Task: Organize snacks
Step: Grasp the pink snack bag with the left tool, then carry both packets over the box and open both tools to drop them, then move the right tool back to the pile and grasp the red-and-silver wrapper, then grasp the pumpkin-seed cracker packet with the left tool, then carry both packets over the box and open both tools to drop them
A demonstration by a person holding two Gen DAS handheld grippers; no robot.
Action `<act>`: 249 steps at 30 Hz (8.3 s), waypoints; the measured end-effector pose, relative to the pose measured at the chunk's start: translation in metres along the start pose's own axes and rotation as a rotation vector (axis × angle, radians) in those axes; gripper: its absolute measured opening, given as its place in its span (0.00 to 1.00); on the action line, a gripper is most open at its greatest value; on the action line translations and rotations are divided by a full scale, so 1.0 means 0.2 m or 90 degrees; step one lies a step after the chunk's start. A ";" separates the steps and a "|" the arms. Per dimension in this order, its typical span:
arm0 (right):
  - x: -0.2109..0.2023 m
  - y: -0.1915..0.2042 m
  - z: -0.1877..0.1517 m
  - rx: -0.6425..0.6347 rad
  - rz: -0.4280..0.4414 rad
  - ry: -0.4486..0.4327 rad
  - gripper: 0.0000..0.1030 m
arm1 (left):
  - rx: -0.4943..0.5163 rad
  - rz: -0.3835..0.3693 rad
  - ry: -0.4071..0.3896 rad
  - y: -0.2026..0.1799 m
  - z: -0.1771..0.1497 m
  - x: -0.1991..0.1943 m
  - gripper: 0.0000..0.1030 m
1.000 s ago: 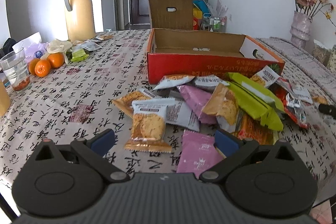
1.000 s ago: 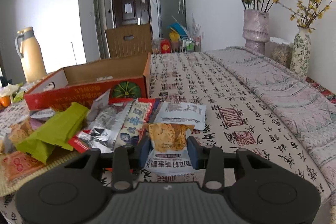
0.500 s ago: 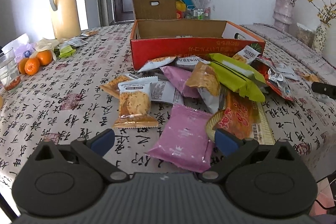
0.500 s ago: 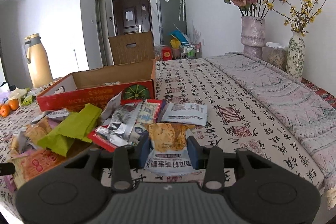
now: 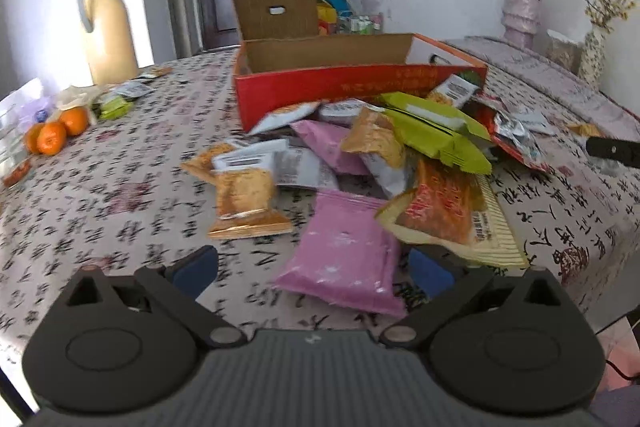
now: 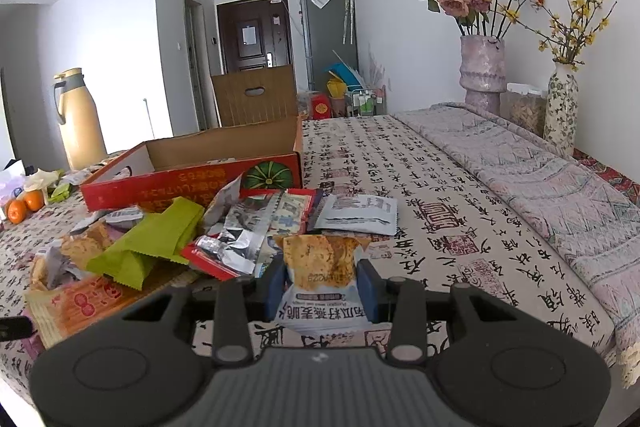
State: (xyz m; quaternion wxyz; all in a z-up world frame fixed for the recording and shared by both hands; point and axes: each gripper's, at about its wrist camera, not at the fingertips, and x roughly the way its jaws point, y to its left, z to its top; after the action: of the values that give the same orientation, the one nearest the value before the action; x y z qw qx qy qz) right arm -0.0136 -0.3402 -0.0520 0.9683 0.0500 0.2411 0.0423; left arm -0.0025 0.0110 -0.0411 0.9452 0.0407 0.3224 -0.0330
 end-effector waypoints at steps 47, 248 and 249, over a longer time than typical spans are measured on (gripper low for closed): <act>0.25 0.19 0.28 -0.049 0.050 -0.041 0.37 | -0.069 -0.001 -0.137 0.13 0.56 0.09 0.61; 0.34 0.06 0.21 -0.006 0.013 -0.045 0.56 | -0.101 0.054 -0.051 0.22 0.42 0.21 0.39; 0.34 0.07 0.23 -0.009 0.016 -0.049 0.56 | -0.100 0.054 -0.058 0.21 0.45 0.21 0.39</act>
State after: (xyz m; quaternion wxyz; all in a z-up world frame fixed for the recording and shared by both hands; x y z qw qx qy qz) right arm 0.0680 -0.3216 -0.0416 0.9765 0.0482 0.2027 0.0545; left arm 0.0887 0.0433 0.0057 0.9598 -0.0212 0.2783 0.0303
